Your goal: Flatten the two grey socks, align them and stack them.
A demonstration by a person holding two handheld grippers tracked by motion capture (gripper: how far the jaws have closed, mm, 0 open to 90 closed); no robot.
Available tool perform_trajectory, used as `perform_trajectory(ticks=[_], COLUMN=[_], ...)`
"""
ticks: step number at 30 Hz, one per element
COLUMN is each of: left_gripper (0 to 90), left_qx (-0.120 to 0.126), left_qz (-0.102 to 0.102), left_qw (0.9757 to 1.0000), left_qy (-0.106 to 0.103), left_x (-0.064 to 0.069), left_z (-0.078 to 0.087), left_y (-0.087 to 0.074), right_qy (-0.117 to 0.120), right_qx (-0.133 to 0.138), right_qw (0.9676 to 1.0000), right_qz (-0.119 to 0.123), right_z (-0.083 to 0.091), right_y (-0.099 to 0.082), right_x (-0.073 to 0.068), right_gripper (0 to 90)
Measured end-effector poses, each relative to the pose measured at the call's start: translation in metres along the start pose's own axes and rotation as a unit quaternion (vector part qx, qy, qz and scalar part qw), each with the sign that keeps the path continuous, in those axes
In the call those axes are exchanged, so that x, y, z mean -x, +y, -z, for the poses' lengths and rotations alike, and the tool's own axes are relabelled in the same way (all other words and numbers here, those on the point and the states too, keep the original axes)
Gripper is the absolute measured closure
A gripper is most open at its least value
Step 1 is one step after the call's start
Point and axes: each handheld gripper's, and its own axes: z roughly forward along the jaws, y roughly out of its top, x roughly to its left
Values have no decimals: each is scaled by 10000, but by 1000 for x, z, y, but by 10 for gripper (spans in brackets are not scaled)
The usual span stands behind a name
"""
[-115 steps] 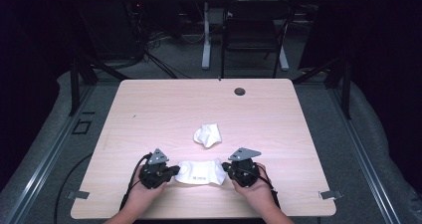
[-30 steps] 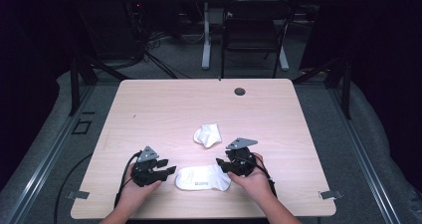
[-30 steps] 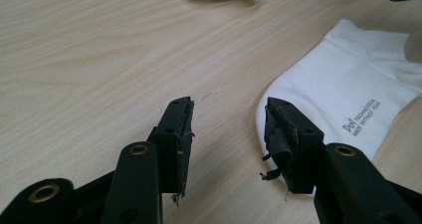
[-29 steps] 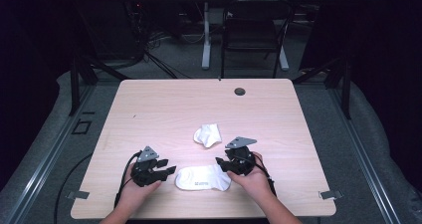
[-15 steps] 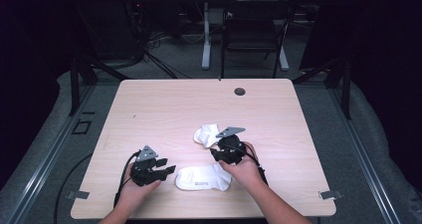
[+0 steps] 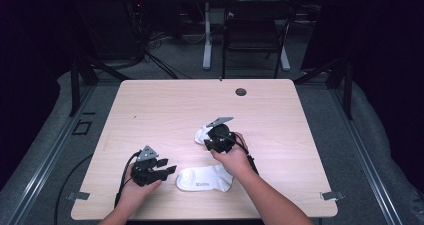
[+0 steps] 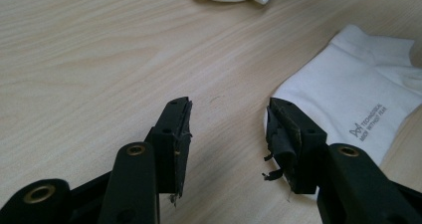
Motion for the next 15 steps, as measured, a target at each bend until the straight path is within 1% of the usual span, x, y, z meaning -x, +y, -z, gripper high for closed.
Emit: perform_trajectory(ticks=[3, 4, 5, 6, 7, 8, 9, 10, 11, 12, 15], left_gripper=[526, 527, 527, 527, 526, 526, 526, 526, 526, 527, 526], left_qx=[-5, -1, 2, 3, -13, -15, -11, -2, -2, -10, -14], left_qz=[-16, -10, -14, -1, -5, -6, -5, 0, 0, 9, 3], left_qw=[10000, 10000, 10000, 10000, 10000, 10000, 10000, 10000, 10000, 10000, 10000], left_qy=[6, 4, 3, 1, 3, 36, 40, 43, 43, 38, 30], left_x=[0, 0, -1, -1, -1, 0, 0, 0, 0, 0, 0], left_z=[0, 0, 0, 0, 0, 0, -1, -1, -1, -1, -1], left_y=[0, 0, 0, 0, 0, 0, 0, 0, 0, 0, 0], right_qy=[10, 4, 14, 14, 0, 35, -9, -70, -70, -136, -178], right_qx=[-44, 85, 27, 27, -58, -36, -84, -37, -37, -104, -125], right_qw=[10000, 9999, 10000, 10000, 10000, 10000, 10000, 10000, 10000, 9998, 9996], right_qz=[1, -78, -85, -85, -46, -59, -11, 31, 31, 136, 164], right_z=[-5, -9, -15, -15, -16, -20, -21, -26, -26, -30, -34], right_y=[3, 3, 6, 6, 7, 7, 8, 8, 8, 9, 9], right_x=[1, 0, 0, 0, 0, -1, -1, -4, -4, -5, -6], right_gripper=[691, 691, 690, 690, 683, 675, 663, 640, 640, 618, 607])
